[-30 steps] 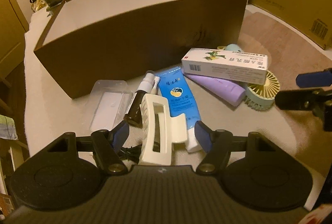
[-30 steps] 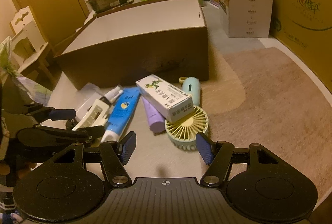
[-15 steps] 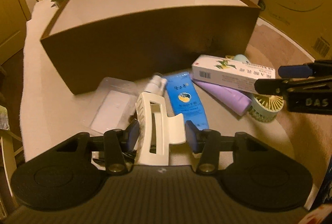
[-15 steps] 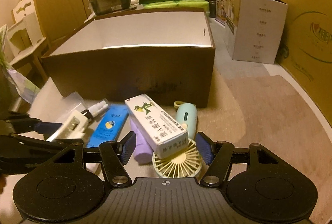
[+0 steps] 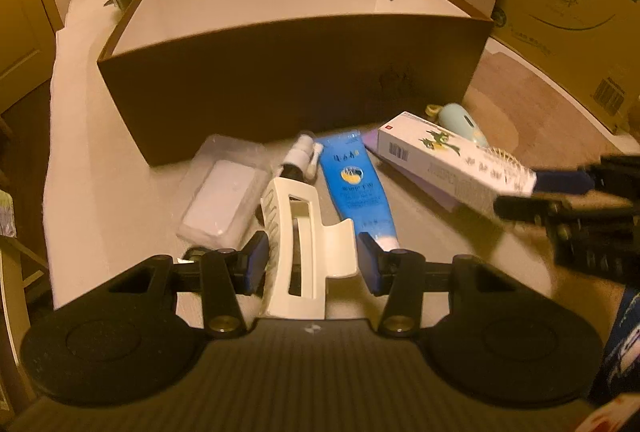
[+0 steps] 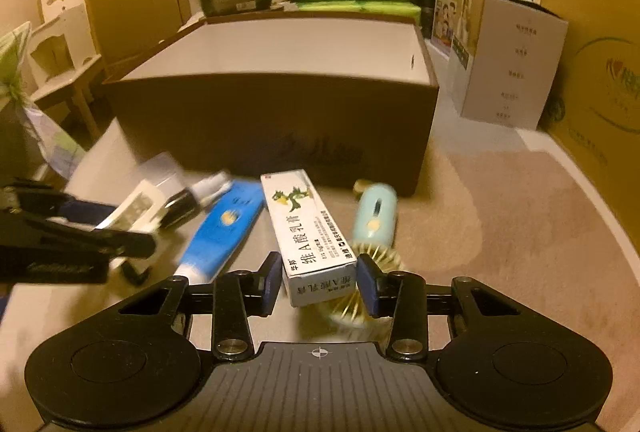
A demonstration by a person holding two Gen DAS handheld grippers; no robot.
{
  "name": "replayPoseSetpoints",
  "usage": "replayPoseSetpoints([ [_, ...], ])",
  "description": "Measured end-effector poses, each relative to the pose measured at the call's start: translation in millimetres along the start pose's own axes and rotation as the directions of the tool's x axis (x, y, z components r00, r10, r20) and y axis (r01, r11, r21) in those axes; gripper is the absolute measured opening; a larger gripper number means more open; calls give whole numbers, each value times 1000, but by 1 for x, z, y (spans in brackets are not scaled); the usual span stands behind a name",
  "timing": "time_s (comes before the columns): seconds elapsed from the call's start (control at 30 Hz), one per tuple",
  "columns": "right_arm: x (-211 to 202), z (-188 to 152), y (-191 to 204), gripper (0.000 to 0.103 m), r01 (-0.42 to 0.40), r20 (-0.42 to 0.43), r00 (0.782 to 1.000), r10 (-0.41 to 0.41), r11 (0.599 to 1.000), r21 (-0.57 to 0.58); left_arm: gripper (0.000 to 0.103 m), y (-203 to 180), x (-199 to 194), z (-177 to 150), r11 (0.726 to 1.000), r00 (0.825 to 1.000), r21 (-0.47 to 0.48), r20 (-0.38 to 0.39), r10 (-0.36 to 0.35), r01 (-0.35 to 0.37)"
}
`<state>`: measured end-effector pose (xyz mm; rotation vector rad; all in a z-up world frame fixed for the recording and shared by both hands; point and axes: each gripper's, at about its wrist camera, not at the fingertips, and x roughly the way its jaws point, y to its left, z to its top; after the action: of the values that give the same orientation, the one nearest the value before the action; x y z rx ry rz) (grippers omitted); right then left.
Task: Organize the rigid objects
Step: 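Grasp the white hair clip with the left tool while the right tool grasps the white ointment box, then carry the hair clip and ointment box into the brown box and release them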
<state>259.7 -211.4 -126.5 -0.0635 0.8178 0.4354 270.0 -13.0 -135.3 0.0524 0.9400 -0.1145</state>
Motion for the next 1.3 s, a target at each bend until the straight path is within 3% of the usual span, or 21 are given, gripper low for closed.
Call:
replayPoseSetpoints([
  [0.27, -8, -33, 23, 40, -77, -148, 986, 76, 997, 1, 43, -2, -4, -20, 1000, 999, -19, -53, -11, 10],
  [0.37, -7, -31, 21, 41, -81, -160, 983, 85, 996, 28, 43, 0, -5, -25, 1000, 998, -26, -60, -10, 8],
  [0.5, -2, -24, 22, 57, -79, -146, 986, 82, 997, 26, 43, 0, -1, -21, 999, 997, -40, -72, -8, 5],
  [0.9, 33, -9, 32, 58, -74, -161, 984, 76, 997, 18, 43, 1, 11, -20, 999, 995, -39, -100, 7, -11],
  [1.0, 37, -9, 32, 57, -62, -177, 982, 65, 998, 21, 43, 1, 11, -20, 999, 995, -37, -103, 9, -13],
  [1.13, 41, -11, 31, 41, -58, -202, 977, 62, 998, 26, 42, 0, 9, -20, 999, 995, -33, -99, 12, -15],
  [1.3, 35, -12, 28, 38, -61, -200, 978, 65, 998, 28, 42, -1, 2, -19, 1000, 996, -25, -88, 5, -7],
])
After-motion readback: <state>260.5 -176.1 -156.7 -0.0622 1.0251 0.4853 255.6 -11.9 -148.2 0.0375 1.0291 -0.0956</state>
